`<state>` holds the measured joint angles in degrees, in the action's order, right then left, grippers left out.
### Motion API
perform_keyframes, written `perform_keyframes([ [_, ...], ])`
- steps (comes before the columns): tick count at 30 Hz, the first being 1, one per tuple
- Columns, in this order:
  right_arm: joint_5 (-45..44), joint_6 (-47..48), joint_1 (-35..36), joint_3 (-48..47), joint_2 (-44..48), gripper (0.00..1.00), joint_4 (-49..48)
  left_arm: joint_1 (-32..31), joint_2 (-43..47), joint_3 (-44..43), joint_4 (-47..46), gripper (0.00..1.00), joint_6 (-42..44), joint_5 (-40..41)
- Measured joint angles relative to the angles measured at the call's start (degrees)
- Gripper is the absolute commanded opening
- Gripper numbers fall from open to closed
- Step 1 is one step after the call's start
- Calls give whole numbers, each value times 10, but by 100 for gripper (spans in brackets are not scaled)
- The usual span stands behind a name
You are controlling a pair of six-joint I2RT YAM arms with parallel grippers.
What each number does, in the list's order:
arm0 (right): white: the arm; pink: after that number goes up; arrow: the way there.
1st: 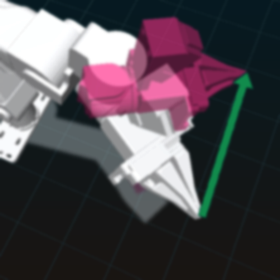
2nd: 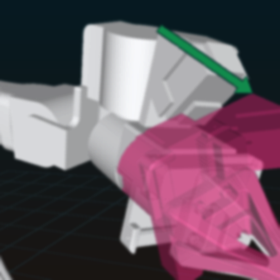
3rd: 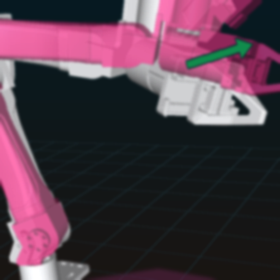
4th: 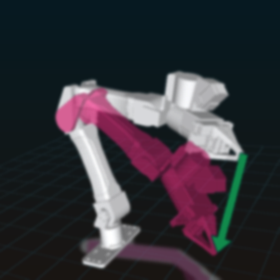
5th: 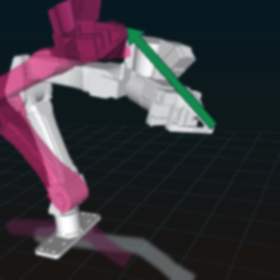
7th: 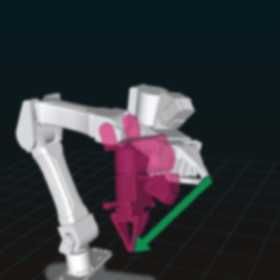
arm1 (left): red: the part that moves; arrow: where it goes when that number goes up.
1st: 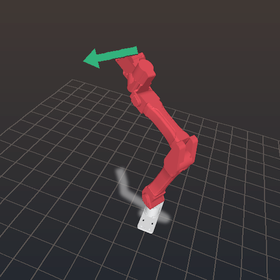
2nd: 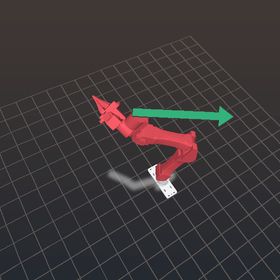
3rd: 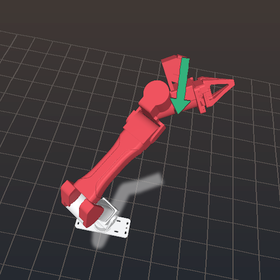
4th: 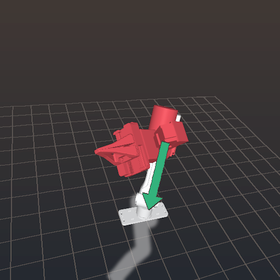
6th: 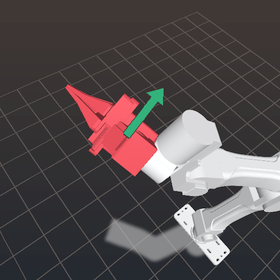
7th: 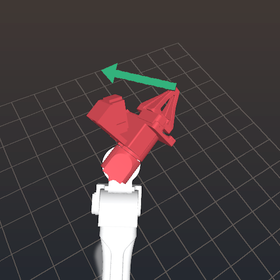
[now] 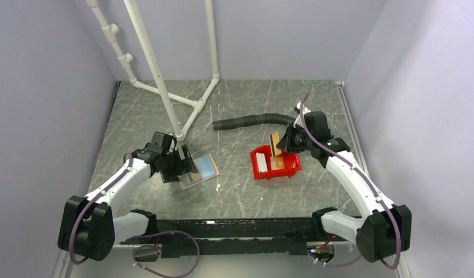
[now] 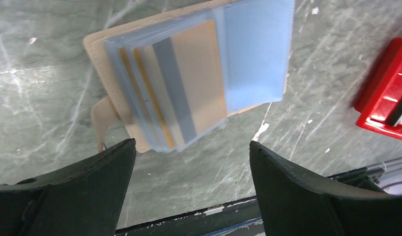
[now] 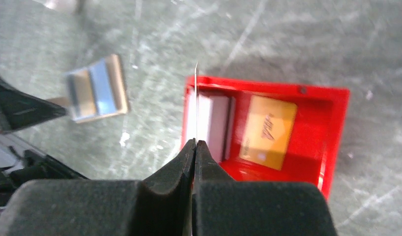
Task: Put the credit cards into the card holder
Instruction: Pick up the credit card from the storage box, then insert the credit card into the card holder.
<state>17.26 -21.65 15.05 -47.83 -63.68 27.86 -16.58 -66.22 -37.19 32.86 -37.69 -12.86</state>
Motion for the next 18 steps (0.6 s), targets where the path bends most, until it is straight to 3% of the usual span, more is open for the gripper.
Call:
perform_keyframes([
  [6, 52, -47, 82, -85, -66, 0, -54, 0, -19, 0, 19, 89, -15, 45],
  [11, 168, -115, 166, -149, -241, 0, -141, 0, -49, 0, 23, 76, -26, 66],
  [18, 261, -177, 236, -249, -445, 0, -169, 0, -55, 20, 8, 56, -38, 75],
])
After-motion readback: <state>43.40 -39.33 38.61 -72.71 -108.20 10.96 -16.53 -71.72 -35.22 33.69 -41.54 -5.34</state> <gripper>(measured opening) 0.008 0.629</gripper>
